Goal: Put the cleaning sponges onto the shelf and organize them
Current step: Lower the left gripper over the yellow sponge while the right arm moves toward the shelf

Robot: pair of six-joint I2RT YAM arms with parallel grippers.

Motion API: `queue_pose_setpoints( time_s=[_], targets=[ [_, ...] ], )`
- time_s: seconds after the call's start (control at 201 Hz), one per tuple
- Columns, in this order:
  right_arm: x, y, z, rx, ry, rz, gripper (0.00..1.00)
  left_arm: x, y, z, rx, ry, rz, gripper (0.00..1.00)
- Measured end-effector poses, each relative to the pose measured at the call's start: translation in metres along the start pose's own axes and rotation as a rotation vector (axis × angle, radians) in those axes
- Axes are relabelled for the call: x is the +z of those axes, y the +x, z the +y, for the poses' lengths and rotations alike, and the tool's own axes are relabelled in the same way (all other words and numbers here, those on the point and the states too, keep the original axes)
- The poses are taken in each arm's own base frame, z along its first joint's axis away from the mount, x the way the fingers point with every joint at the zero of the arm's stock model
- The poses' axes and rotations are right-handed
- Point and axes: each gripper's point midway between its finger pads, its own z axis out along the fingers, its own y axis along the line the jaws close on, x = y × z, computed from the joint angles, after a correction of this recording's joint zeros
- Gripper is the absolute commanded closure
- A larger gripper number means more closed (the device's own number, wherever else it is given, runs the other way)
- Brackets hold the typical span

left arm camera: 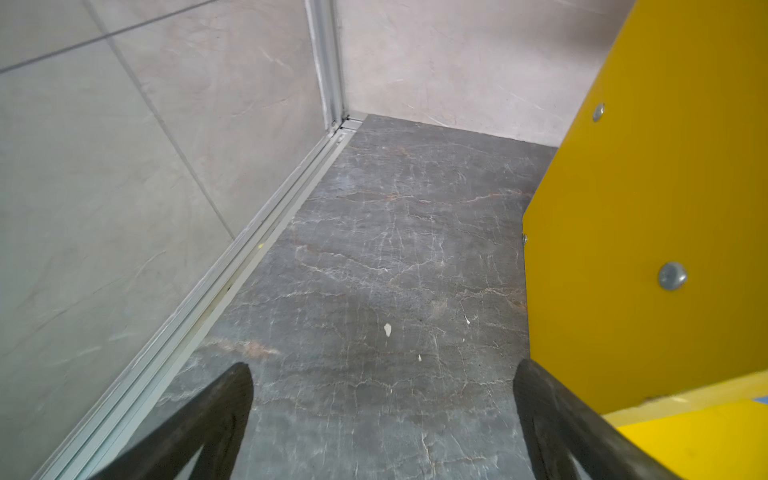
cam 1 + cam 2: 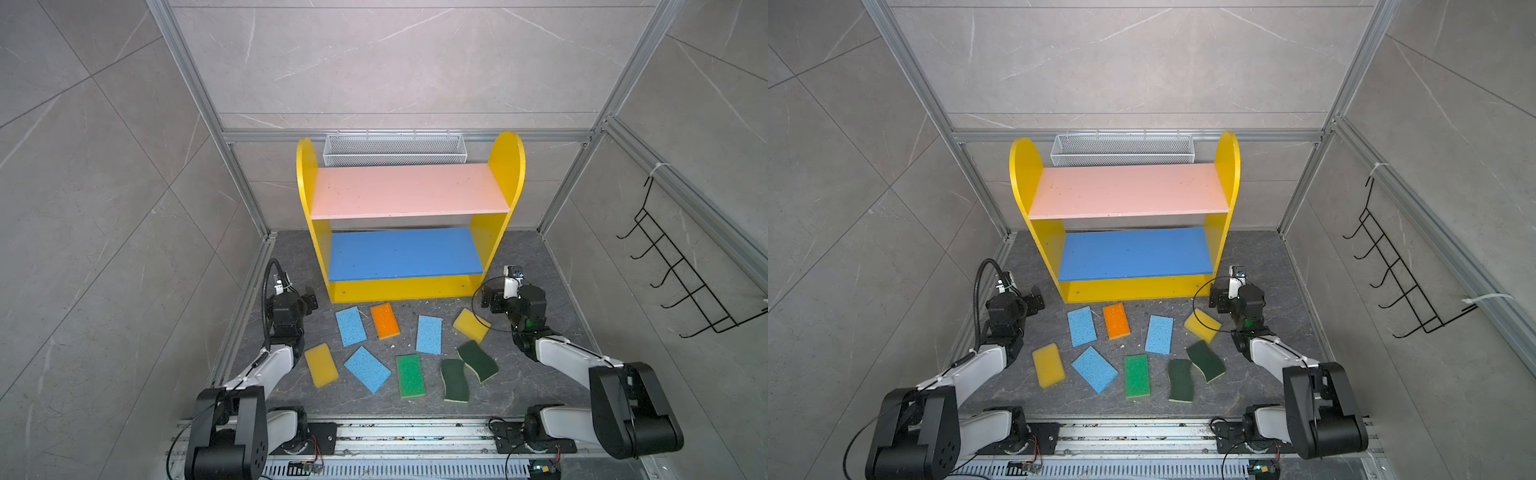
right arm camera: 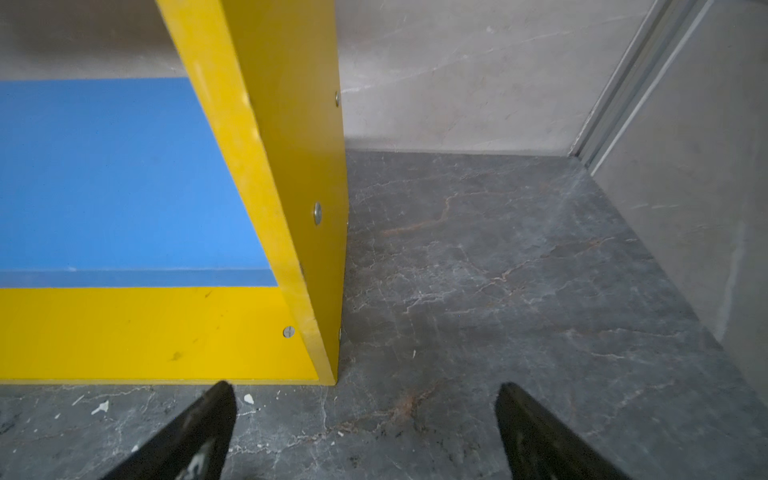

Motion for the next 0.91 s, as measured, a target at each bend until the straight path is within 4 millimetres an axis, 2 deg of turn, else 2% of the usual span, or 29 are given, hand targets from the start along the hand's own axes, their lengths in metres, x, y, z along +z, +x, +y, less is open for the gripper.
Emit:
queue_pose_setpoints(
  time_s=[0.11, 0.324, 0.453, 0.767, 0.906],
  targets=[
    [-0.013, -0.009, -0.005, 0.008, 0.029, 0.001, 0.01, -0.016, -0.001, 0.001, -0.034, -0.047, 0.049, 0.0],
    [-0.035, -0.028, -0.004, 0.046, 0.053, 0.038, 0.01, -0.064, -0.011, -0.039, 0.01, -0.042, 0.104, 0.0],
    [-0.053, -0.032, 0.003, 0.08, 0.045, 0.039, 0.01, -0.087, -0.011, -0.043, -0.027, -0.062, 0.156, 0.01],
    [-0.091, -0.051, 0.025, 0.138, 0.015, 0.064, 0.03, -0.126, 0.046, -0.029, -0.017, -0.155, 0.413, 0.03],
    [-0.103, -0.049, 0.033, 0.187, -0.009, 0.101, 0.03, -0.141, 0.068, -0.023, -0.015, -0.172, 0.506, 0.03]
  ],
)
